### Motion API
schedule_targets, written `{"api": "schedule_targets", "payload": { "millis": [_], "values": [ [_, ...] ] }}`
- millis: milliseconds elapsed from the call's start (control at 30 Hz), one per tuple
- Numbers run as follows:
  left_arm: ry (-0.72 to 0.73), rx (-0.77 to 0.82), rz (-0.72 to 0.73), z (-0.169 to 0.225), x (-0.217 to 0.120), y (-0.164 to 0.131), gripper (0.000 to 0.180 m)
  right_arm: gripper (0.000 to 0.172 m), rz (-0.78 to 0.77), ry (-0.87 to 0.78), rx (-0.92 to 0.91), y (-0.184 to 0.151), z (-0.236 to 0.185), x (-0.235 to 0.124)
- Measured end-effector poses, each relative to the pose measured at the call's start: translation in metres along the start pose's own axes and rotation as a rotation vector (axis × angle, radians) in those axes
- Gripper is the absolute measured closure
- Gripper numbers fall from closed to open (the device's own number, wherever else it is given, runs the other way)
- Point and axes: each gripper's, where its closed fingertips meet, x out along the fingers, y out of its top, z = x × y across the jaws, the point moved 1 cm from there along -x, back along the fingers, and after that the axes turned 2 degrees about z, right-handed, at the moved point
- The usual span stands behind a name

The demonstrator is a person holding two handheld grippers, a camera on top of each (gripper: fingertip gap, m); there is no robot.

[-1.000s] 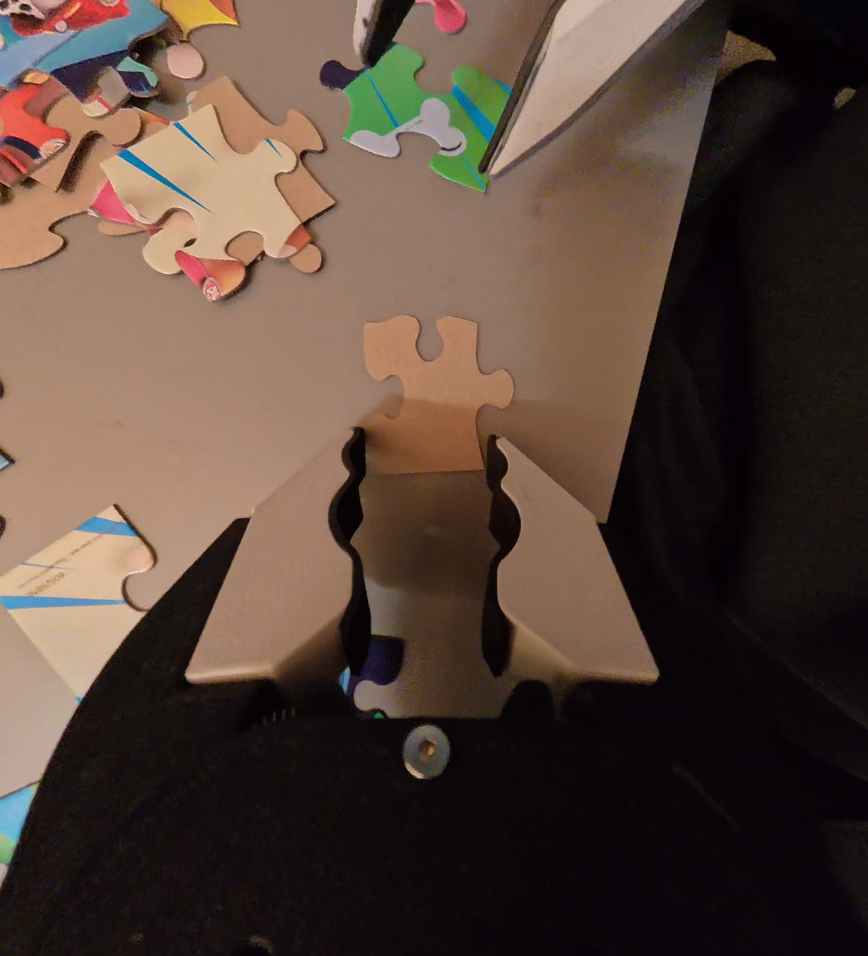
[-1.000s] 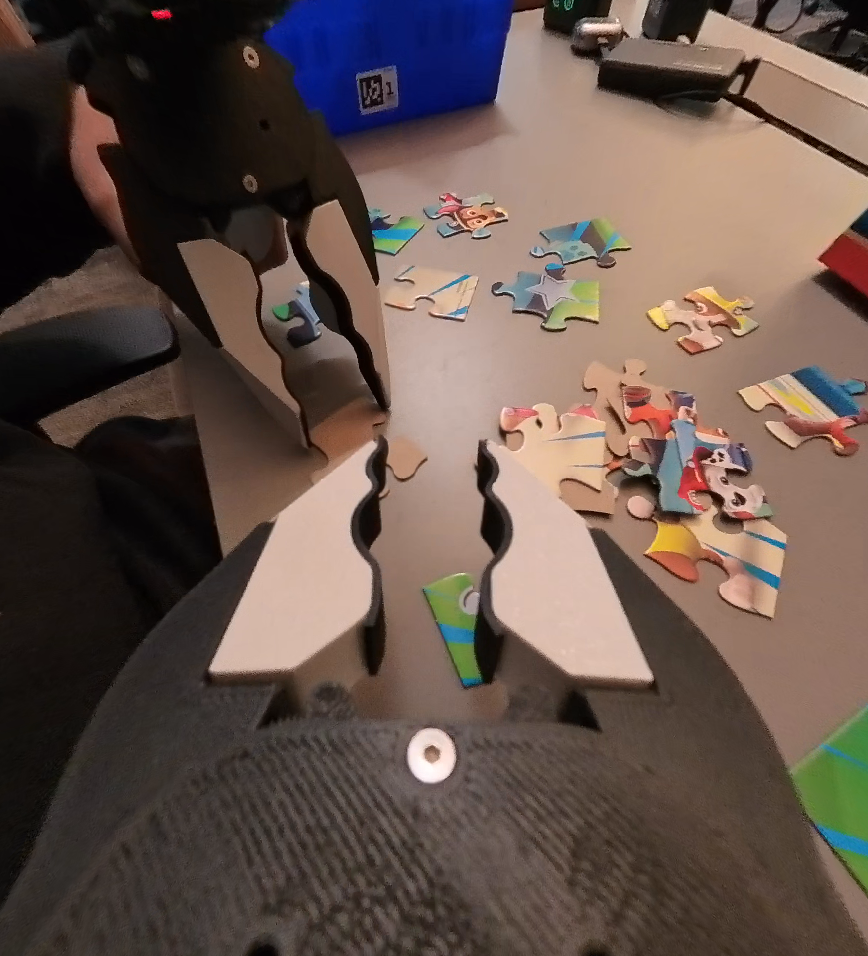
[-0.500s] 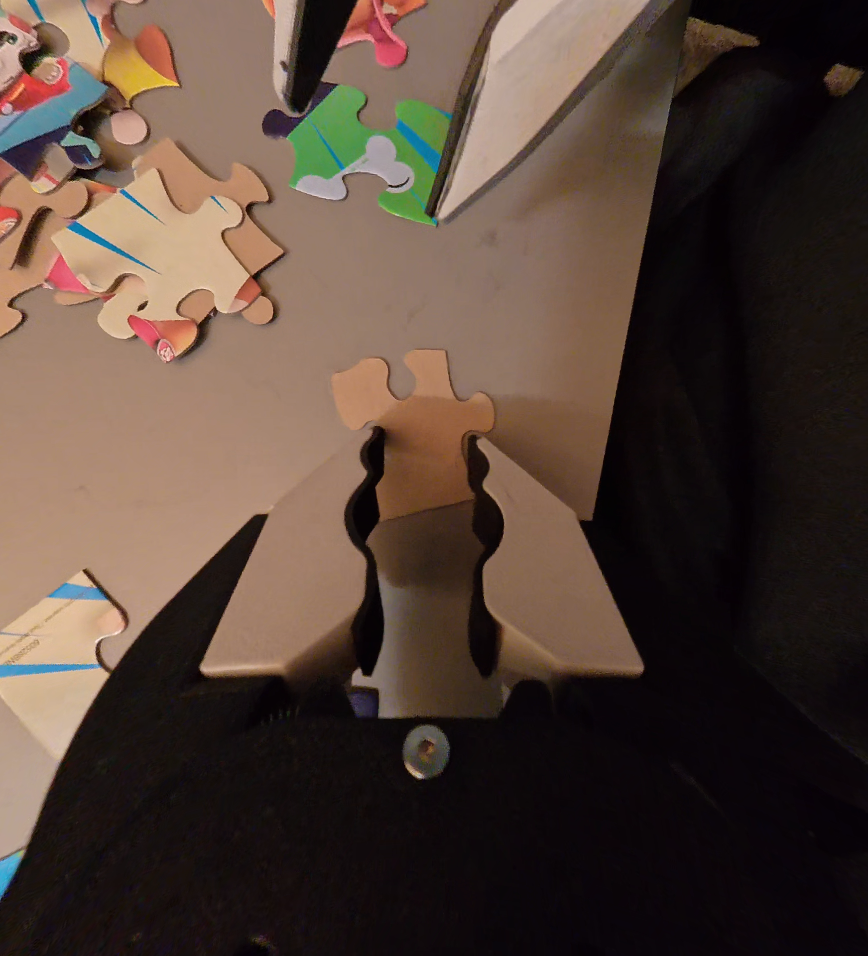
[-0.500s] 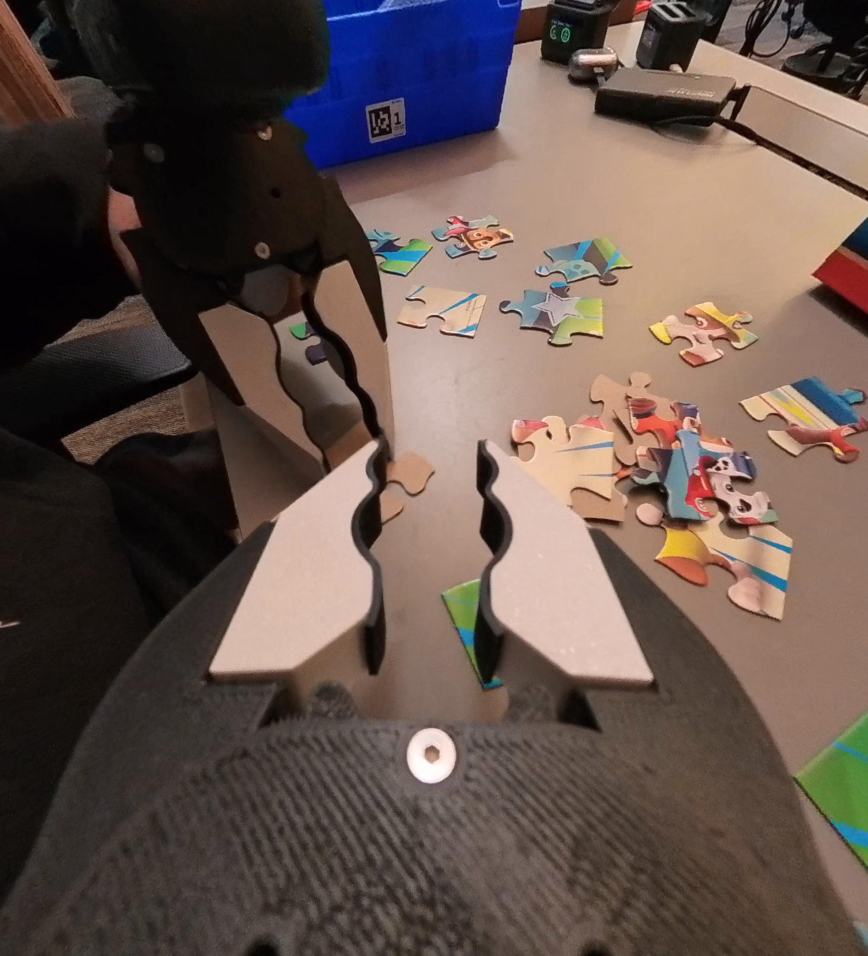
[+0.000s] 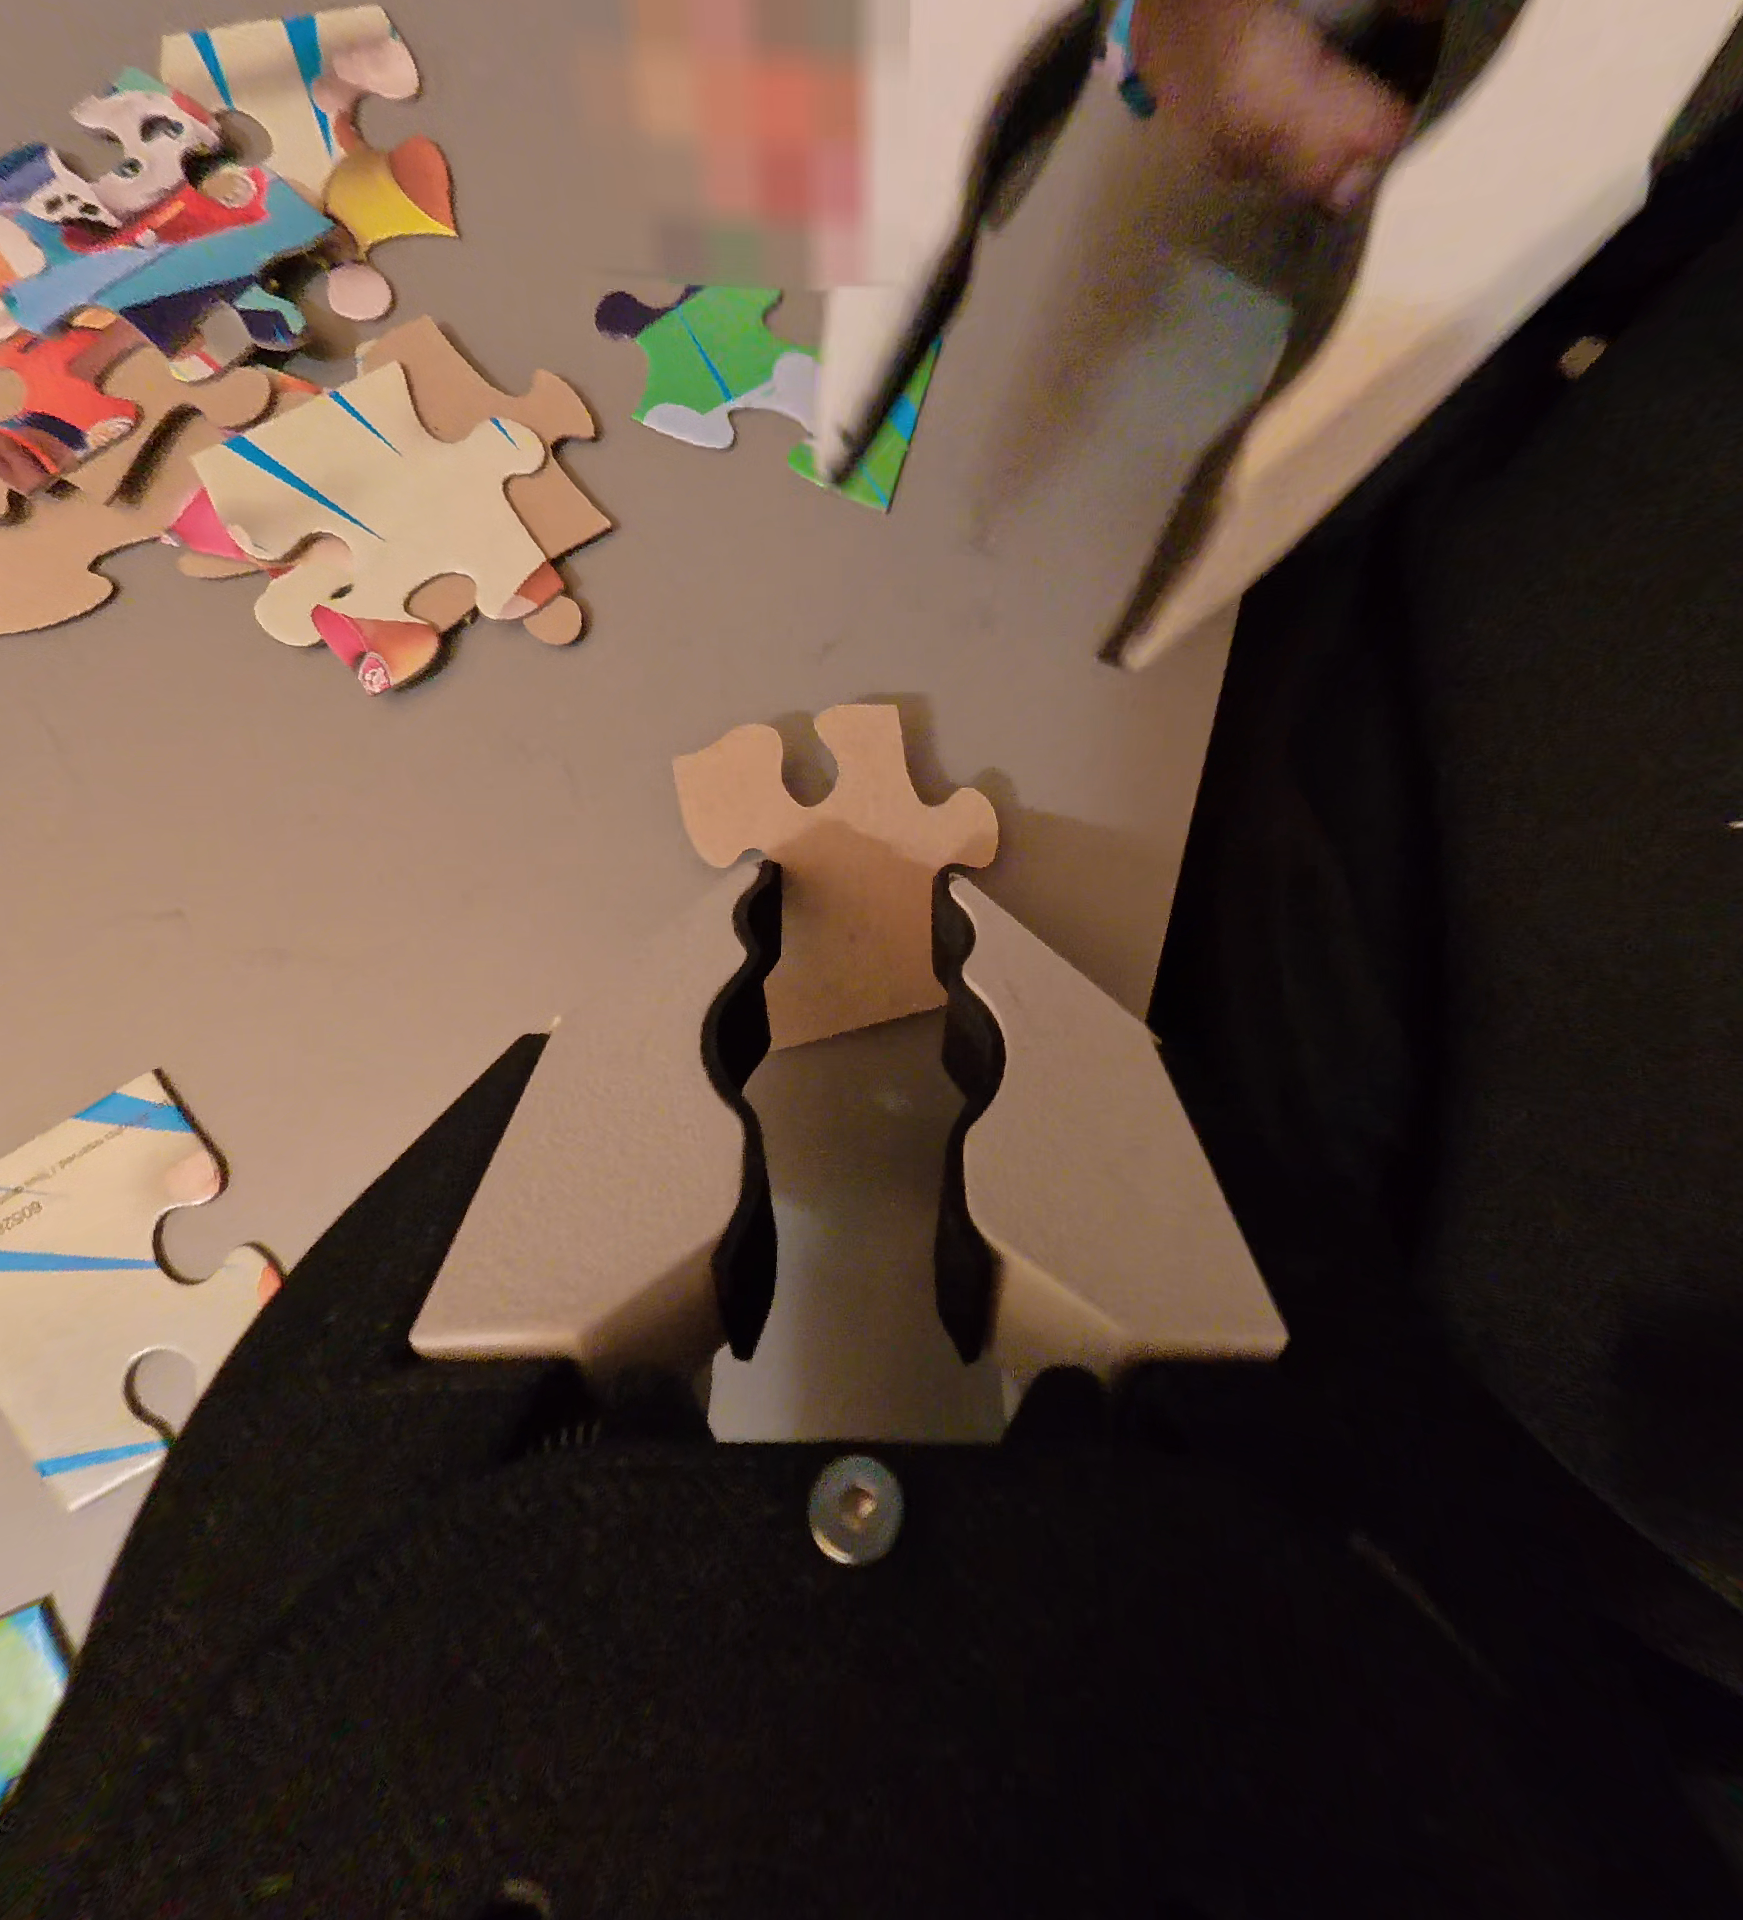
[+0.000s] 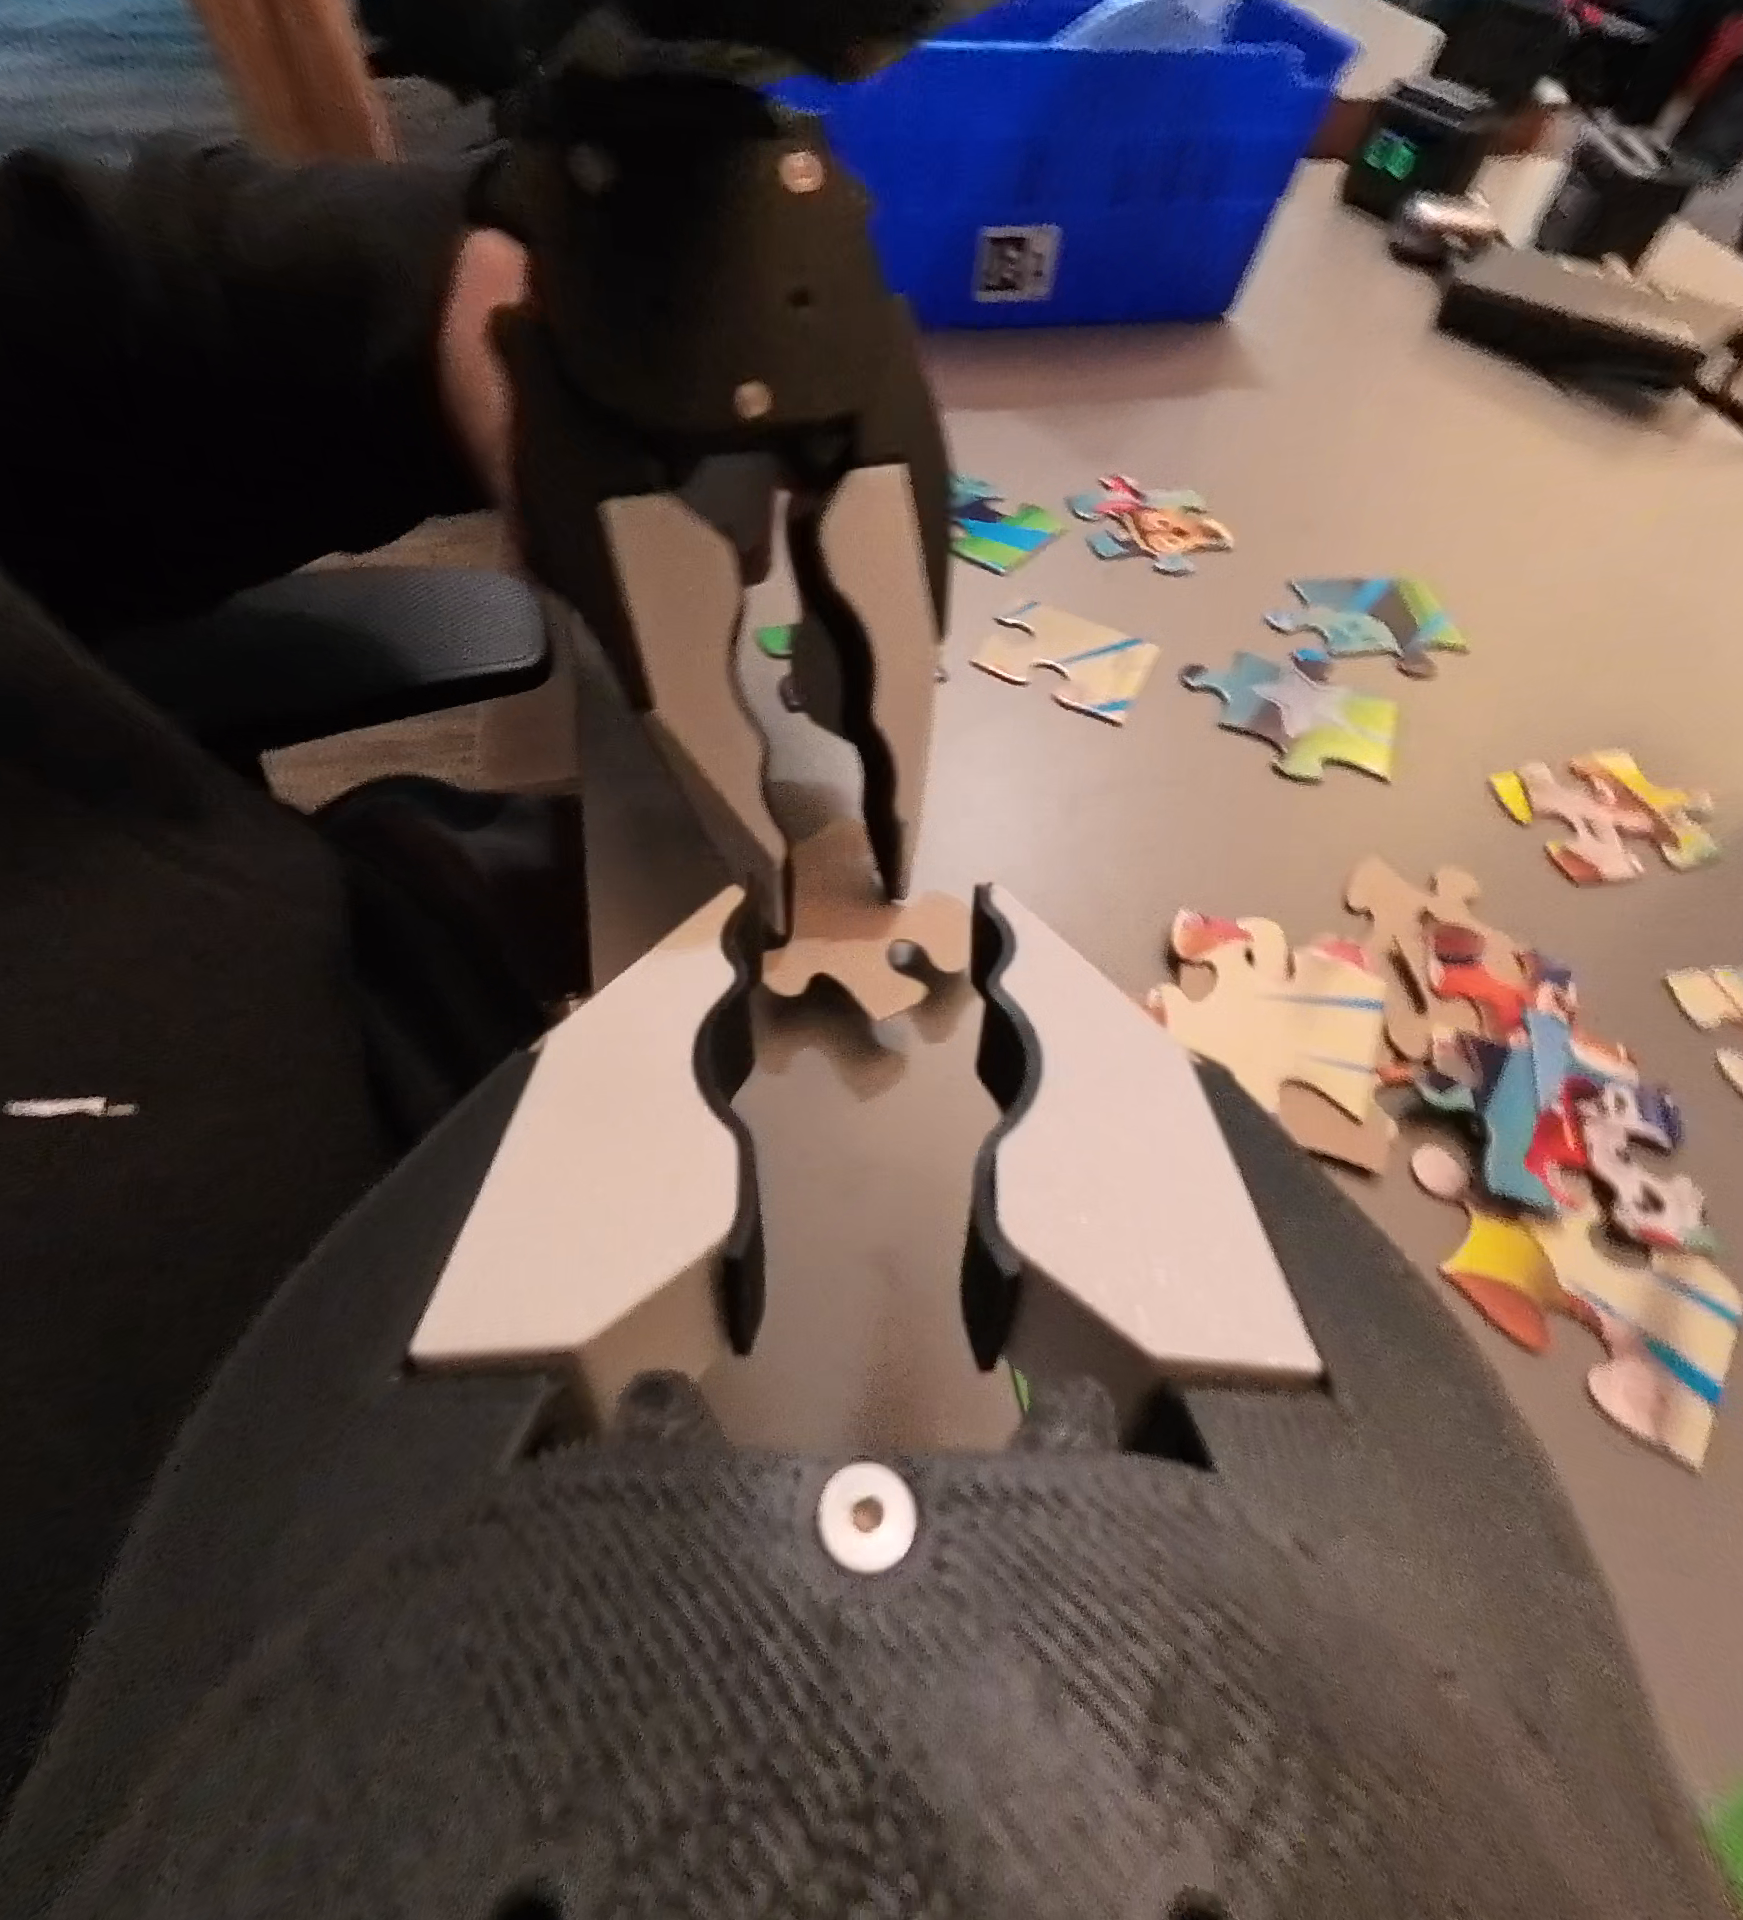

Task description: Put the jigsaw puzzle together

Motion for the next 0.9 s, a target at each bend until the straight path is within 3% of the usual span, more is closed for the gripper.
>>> {"api": "schedule_targets", "payload": {
  "millis": [167, 433, 567, 667, 733, 800, 900],
  "values": [
    [-0.037, -0.041, 0.073, 0.000, -0.008, 0.008, 0.154, 0.134, -0.026, -0.032, -0.279, -0.005, -0.011, 0.006],
    [-0.056, -0.068, 0.166, -0.001, -0.013, 0.021, 0.154, 0.141, -0.263, -0.214, -0.772, -0.024, 0.001, 0.022],
    [-0.048, -0.075, 0.178, -0.003, -0.014, 0.021, 0.157, 0.172, -0.333, -0.263, -0.881, -0.031, 0.007, 0.031],
    [-0.011, -0.097, 0.244, -0.011, -0.026, 0.026, 0.137, 0.172, -0.341, -0.307, -0.807, -0.031, 0.017, 0.033],
    [0.037, -0.121, 0.338, -0.021, -0.044, 0.034, 0.129, 0.172, -0.330, -0.348, -0.662, -0.029, 0.029, 0.030],
    [0.094, -0.136, 0.446, -0.029, -0.065, 0.042, 0.123, 0.172, -0.285, -0.319, -0.406, -0.028, 0.036, 0.030],
    [0.178, -0.141, 0.538, -0.038, -0.087, 0.045, 0.121, 0.172, -0.149, -0.191, 0.125, -0.021, 0.036, 0.034]
  ]
}}
